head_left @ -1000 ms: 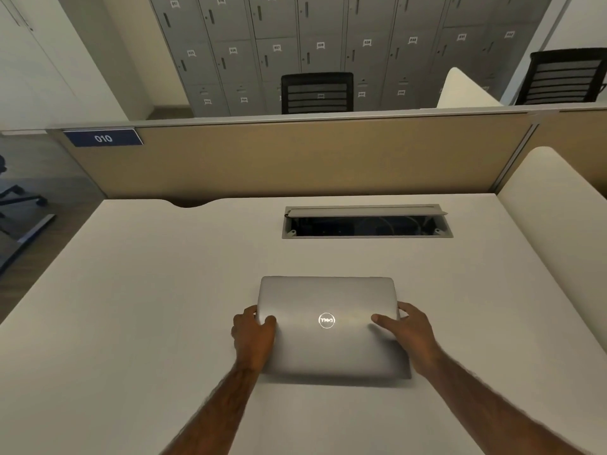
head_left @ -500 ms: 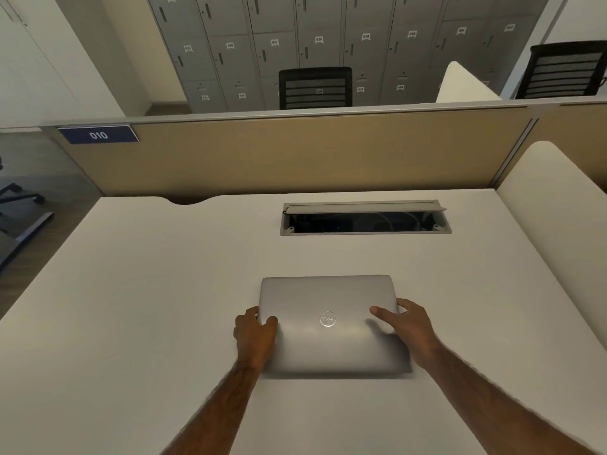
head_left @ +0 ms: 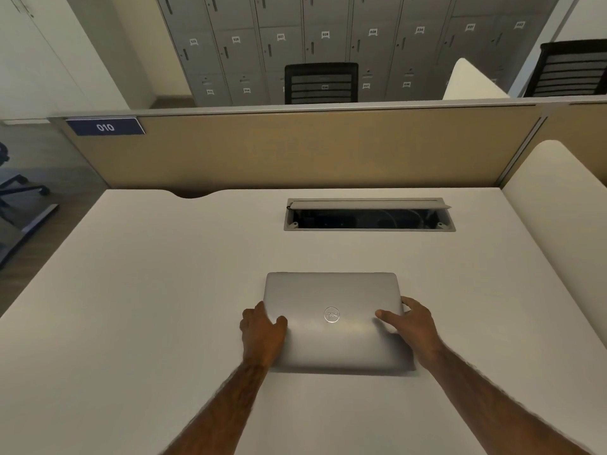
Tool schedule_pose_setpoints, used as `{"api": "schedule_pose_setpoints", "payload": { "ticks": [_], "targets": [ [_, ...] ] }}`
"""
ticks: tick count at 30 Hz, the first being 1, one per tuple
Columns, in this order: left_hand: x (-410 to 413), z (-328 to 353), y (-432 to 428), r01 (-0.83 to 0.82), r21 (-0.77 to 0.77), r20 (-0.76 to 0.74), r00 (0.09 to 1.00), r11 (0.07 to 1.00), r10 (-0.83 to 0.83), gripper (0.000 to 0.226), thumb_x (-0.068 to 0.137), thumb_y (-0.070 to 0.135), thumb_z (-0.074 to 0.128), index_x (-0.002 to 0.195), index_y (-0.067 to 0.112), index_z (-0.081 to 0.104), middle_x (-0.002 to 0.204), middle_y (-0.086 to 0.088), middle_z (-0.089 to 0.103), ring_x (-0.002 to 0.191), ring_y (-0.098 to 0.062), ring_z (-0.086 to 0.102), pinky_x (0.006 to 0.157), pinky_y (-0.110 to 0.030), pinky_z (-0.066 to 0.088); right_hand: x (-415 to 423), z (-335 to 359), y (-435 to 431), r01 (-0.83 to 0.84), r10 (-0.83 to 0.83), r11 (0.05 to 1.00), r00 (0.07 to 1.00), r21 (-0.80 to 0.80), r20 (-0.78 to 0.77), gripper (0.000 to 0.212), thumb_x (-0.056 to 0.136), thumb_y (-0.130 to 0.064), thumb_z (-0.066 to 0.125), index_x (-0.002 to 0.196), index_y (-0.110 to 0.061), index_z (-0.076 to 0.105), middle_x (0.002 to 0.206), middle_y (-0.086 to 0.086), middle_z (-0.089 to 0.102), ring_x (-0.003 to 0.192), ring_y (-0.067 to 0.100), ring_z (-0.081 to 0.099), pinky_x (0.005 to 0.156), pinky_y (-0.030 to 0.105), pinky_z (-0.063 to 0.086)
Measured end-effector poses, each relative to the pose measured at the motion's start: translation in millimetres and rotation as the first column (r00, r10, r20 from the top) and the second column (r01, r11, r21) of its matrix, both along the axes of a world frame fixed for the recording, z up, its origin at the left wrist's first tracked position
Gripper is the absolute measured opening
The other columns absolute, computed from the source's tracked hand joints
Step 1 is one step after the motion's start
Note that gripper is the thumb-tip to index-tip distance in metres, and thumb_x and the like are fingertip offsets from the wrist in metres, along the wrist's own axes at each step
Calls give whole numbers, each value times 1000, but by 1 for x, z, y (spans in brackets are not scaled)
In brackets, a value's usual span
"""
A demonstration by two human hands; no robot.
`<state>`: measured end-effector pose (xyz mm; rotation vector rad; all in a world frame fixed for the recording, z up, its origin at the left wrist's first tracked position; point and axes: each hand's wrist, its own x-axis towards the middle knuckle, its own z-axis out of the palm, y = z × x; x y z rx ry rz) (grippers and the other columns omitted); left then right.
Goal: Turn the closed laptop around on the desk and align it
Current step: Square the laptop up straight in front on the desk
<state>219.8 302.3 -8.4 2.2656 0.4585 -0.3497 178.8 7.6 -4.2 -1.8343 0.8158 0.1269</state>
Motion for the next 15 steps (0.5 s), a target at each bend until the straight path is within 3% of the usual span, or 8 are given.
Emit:
{"api": "schedule_pose_setpoints", "payload": {
  "ticks": [6,10,13,15],
  "targets": [
    [-6,-3,-3,56,98,28,998,994,-59,46,90,24,56,132,8,47,131,-12,46,130,-34,42,104,-47,43,0,0,2,-79,68,992,992,-102,-105,76,76,-32,84,143,-14,55,134,19,57,120,39,61,102,49,54],
    [-10,-3,-10,83,178,63,993,981,-96,61,94,28,53,147,5,34,141,-14,42,133,-34,41,109,-48,41,-4,-3,12,-160,115,951,977,-265,-178,64,85,-37,70,140,-13,50,132,17,49,131,40,48,103,45,46],
    [-16,-7,-15,129,211,114,981,969,-156,73,96,29,51,158,6,19,159,-13,29,146,-32,31,121,-42,29,-7,-2,25,-218,144,882,969,-418,-200,64,91,-39,63,146,-12,43,136,16,47,133,38,45,103,47,46],
    [-18,-10,-17,209,267,150,955,941,-255,76,99,31,48,161,7,12,170,-14,10,156,-30,14,128,-37,13,-9,-1,36,-303,208,763,952,-572,-227,71,95,-45,58,154,-14,36,149,15,42,139,35,42,108,46,42]
  ]
}}
